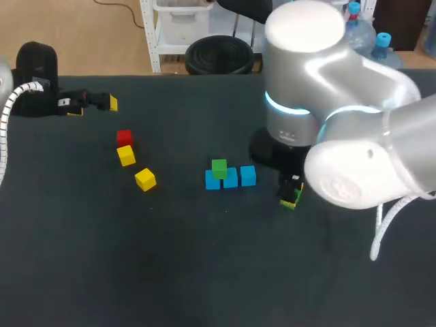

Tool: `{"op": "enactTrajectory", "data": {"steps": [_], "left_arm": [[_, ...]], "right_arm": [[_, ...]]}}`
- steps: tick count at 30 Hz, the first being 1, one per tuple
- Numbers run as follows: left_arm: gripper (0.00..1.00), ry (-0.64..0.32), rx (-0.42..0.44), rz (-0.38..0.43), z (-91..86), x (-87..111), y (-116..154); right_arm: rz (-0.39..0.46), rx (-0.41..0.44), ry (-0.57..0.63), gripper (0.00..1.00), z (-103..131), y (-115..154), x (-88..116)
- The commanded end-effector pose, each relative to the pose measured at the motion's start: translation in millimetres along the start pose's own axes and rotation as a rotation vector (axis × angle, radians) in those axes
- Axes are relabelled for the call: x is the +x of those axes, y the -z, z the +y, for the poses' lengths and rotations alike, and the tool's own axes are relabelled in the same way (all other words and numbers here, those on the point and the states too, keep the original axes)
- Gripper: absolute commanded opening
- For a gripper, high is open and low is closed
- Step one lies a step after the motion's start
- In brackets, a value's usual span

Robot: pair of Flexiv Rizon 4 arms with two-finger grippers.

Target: Place the blue cubes, place green cubes on the blue cubes, place the yellow cubes on the green cubes, then place the red cubes on the yellow cubes, and place purple cube on the red cubes.

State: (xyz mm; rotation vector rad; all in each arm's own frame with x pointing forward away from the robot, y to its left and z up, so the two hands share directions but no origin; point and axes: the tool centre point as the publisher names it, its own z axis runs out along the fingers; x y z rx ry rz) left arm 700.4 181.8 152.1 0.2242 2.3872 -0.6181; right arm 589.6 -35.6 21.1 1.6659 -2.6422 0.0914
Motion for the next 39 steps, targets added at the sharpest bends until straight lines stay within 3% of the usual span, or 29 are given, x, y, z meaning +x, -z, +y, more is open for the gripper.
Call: {"op": "enactTrajectory", "data": {"steps": [1,10,16,18,20,35,39], "left_arm": [[1.00,-0.002,0.011,-0.006,2.3,1.1,0],[1.00,-0.002,0.011,-0.006,2.3,1.1,0],[1.00,-0.002,0.011,-0.006,2.3,1.1,0],[1.00,-0.002,0.011,-0.006,2.3,1.1,0],[1.00,-0.002,0.011,-0.006,2.3,1.1,0],[1.00,-0.002,0.011,-0.006,2.3,1.1,0],[1.00,-0.002,0.011,-0.006,2.3,1.1,0]], "right_arm": [[-0.059,-0.060,0.066,0.00,-11,33,15],[-0.131,-0.171,0.210,0.00,-4,63,4],[-0.119,-0.175,0.200,0.00,-5,64,-3],[-0.119,-0.175,0.200,0.09,-5,64,-3],[-0.119,-0.175,0.200,0.00,-5,64,-3],[-0.119,-0.175,0.200,0.00,-5,64,-3],[-0.033,-0.132,0.284,0.00,-2,66,-19]]}}
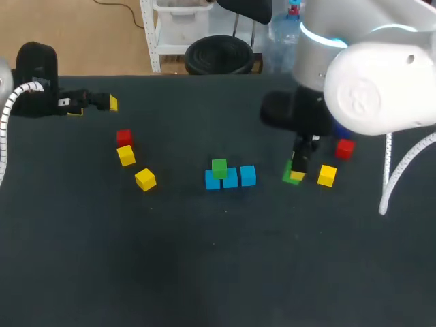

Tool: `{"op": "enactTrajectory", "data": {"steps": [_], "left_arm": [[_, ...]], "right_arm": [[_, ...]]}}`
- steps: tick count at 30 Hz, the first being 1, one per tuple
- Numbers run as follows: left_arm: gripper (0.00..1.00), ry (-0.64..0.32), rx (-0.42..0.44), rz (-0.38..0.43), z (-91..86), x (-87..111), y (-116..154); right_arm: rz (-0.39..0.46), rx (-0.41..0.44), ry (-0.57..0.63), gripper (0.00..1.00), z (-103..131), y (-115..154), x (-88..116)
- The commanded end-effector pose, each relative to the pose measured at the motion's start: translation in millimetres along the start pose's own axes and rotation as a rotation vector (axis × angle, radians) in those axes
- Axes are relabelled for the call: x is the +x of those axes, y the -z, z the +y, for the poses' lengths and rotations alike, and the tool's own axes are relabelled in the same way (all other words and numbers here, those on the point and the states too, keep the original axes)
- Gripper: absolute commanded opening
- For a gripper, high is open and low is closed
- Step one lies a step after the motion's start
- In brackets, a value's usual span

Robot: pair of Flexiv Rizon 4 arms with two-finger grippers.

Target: Place the blue cubes, place green cubes on the blue cubes, place the yellow cubes on the green cubes, then place the red cubes on the yellow cubes, and place purple cube on the red cubes.

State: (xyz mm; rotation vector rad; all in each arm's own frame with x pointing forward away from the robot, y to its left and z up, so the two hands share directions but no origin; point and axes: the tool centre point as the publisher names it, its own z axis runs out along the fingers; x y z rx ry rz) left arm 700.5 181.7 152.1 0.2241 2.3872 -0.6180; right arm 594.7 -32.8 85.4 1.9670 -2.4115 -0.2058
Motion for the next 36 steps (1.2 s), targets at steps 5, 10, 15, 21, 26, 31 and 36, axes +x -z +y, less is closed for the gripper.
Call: {"op": "enactTrajectory", "data": {"steps": [5,10,15,21,26,31,36], "left_arm": [[1.00,-0.002,0.011,-0.006,2.4,1.1,0],[1.00,-0.002,0.011,-0.006,2.4,1.1,0],[1.00,-0.002,0.011,-0.006,2.4,1.1,0],[1.00,-0.002,0.011,-0.006,2.4,1.1,0],[1.00,-0.002,0.011,-0.006,2.4,1.1,0],[1.00,-0.002,0.011,-0.006,2.4,1.1,0],[1.00,-0.002,0.011,-0.006,2.4,1.1,0]], "right_arm": [[0.132,0.039,0.119,0.00,0,1,-36],[0.120,0.035,0.184,0.00,0,-2,-56],[0.140,0.038,0.227,0.00,-6,-8,-67],[0.172,0.035,0.277,0.00,-15,-13,-77],[0.176,0.028,0.303,0.00,-21,-18,-87],[0.187,0.019,0.315,0.00,-28,-25,-91],[0.204,0.013,0.316,0.00,-35,-30,-92]]}}
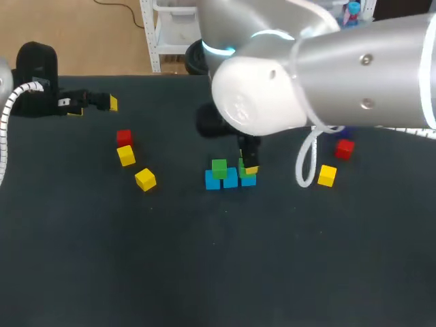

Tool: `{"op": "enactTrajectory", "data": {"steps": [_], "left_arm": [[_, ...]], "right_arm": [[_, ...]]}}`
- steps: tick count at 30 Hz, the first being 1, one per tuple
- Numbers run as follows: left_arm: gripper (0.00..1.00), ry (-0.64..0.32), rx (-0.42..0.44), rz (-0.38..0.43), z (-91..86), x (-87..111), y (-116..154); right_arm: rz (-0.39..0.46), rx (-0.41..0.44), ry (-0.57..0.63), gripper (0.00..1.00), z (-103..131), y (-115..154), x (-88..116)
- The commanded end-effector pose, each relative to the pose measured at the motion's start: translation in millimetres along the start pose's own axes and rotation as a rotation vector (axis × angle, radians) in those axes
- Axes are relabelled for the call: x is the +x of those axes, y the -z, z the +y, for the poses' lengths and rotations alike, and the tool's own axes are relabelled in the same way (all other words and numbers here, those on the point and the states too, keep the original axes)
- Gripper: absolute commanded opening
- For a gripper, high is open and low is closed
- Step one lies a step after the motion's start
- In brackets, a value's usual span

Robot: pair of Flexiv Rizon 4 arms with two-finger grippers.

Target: Place the blue cubes, place green cubes on the blue cubes, place the yellow cubes on the green cubes, then place the red cubes on the yellow cubes, and place purple cube on the red cubes.

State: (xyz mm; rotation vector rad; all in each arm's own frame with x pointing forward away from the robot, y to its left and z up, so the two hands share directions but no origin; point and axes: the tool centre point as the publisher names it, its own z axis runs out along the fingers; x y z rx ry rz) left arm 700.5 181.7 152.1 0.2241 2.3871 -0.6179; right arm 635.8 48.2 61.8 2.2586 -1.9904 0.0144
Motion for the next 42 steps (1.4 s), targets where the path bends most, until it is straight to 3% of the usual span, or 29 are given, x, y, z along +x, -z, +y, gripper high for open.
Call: {"op": "enactTrajectory", "data": {"steps": [1,42], "left_arm": [[1.00,-0.002,0.011,-0.006,2.4,1.1,0],[1.00,-0.002,0.011,-0.006,2.4,1.1,0]], "right_arm": [[0.011,-0.019,0.000,0.00,-11,-4,-4],[0.033,-0.046,0.007,0.00,-33,-29,-7]]}}
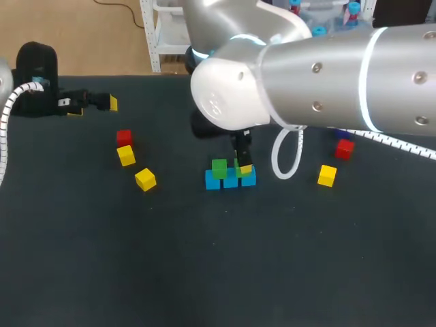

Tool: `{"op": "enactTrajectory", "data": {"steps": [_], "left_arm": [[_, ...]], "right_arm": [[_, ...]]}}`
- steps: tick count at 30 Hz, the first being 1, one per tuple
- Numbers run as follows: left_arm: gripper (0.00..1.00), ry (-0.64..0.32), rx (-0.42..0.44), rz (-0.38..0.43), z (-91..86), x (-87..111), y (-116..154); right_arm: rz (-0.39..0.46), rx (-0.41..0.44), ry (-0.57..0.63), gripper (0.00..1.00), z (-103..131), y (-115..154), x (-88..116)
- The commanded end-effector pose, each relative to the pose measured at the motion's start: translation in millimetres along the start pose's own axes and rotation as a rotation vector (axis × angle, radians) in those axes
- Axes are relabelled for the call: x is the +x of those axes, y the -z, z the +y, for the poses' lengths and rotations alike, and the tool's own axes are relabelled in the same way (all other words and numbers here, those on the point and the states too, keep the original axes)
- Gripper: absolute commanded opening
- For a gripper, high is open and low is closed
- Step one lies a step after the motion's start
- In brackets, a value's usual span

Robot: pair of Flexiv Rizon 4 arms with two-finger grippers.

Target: Place the blue cubes, place green cubes on the blue cubes, place the yellow cubes on the green cubes, then place the red cubes on the yellow cubes, and place purple cube on the red cubes.

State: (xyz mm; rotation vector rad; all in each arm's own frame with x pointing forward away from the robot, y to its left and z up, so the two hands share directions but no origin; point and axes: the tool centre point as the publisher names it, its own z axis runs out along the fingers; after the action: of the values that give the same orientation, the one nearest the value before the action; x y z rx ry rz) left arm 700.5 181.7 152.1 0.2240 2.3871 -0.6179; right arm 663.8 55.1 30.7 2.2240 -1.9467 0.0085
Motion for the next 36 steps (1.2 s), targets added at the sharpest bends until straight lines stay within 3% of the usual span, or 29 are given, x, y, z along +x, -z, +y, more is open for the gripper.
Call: {"op": "enactTrajectory", "data": {"steps": [1,12,13,14,15,16,18,32,33,34,35,36], "left_arm": [[1.00,-0.002,0.011,-0.006,2.4,1.1,-0.1],[1.00,-0.002,0.011,-0.006,2.4,1.1,-0.1],[1.00,-0.002,0.011,-0.006,2.4,1.1,-0.1],[1.00,-0.002,0.011,-0.006,2.4,1.1,-0.1],[1.00,-0.002,0.011,-0.006,2.4,1.1,-0.1],[1.00,-0.002,0.011,-0.006,2.4,1.1,-0.1],[1.00,-0.002,0.011,-0.006,2.4,1.1,-0.1],[1.00,-0.002,0.011,-0.006,2.4,1.1,-0.1],[1.00,-0.002,0.011,-0.006,2.4,1.1,-0.1],[1.00,-0.002,0.011,-0.006,2.4,1.1,-0.1],[1.00,-0.002,0.011,-0.006,2.4,1.1,-0.1],[1.00,-0.002,0.011,-0.006,2.4,1.1,-0.1]], "right_arm": [[0.000,-0.002,0.000,0.00,-1.3,-0.8,-1.1],[0.001,-0.005,0.006,0.00,-1.2,-2.1,-2.5],[0.000,-0.005,0.008,0.07,-1.1,-2.1,-2.6],[-0.001,-0.005,0.009,0.19,-1.0,-2.1,-2.7],[-0.001,-0.004,0.009,0.41,-0.9,-2.1,-2.7],[-0.001,-0.004,0.008,0.48,-0.9,-2.1,-2.8],[0.000,-0.005,0.007,1.00,-0.8,-2.1,-2.8],[0.011,-0.004,0.008,1.00,-2.0,-1.1,-1.9],[0.012,-0.004,0.008,0.85,-2.2,-0.8,-2.0],[0.013,-0.003,0.008,0.60,-2.3,-0.2,-2.3],[0.014,-0.003,0.009,0.48,-2.3,0.2,-2.4],[0.015,-0.002,0.009,0.44,-2.4,0.4,-2.4]]}}
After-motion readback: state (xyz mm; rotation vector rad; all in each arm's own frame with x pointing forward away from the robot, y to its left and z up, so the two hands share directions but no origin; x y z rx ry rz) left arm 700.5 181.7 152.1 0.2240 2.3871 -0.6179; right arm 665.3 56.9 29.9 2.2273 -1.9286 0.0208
